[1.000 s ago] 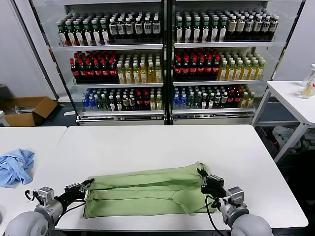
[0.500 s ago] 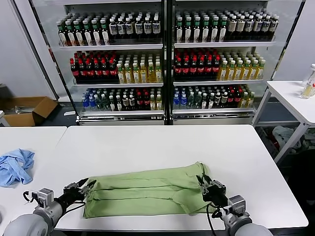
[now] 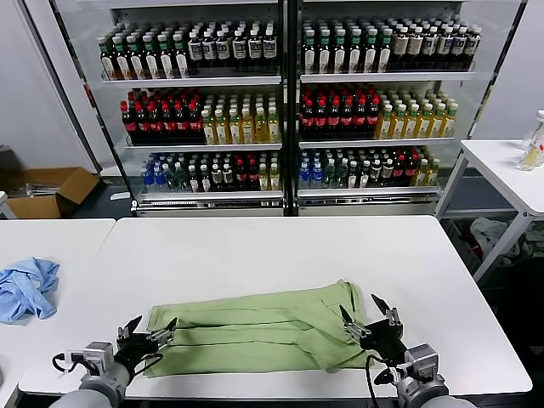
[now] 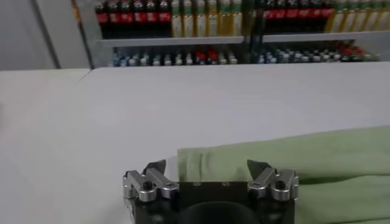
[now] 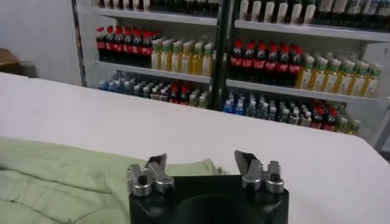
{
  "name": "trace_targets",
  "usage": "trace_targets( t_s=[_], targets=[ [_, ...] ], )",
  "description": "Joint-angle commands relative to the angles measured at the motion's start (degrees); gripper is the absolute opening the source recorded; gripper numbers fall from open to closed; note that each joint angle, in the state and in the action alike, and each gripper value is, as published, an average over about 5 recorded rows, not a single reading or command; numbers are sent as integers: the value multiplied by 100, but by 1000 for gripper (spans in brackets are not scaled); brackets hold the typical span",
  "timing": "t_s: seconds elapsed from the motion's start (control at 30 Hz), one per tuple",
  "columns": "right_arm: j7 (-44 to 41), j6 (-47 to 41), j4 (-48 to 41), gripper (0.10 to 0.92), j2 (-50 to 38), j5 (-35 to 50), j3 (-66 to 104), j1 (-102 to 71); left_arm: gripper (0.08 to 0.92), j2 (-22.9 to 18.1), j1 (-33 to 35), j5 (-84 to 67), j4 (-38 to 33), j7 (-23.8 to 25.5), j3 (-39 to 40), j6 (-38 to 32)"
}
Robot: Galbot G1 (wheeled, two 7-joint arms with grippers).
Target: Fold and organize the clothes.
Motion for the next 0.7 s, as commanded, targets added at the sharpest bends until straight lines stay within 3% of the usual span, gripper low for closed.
trace_targets(
  t_s=[0.03, 0.2, 0.7],
  targets=[
    [7, 8, 101, 817, 9, -68, 47, -116, 808, -372, 57, 54, -78, -950, 298, -20],
    [15, 13, 70, 822, 15, -89, 35, -111, 697, -404, 16, 31, -12, -1016, 327, -22],
    [25, 16, 29, 823, 63, -147, -50, -74, 264, -557, -103, 215, 102, -981, 428, 56]
  ],
)
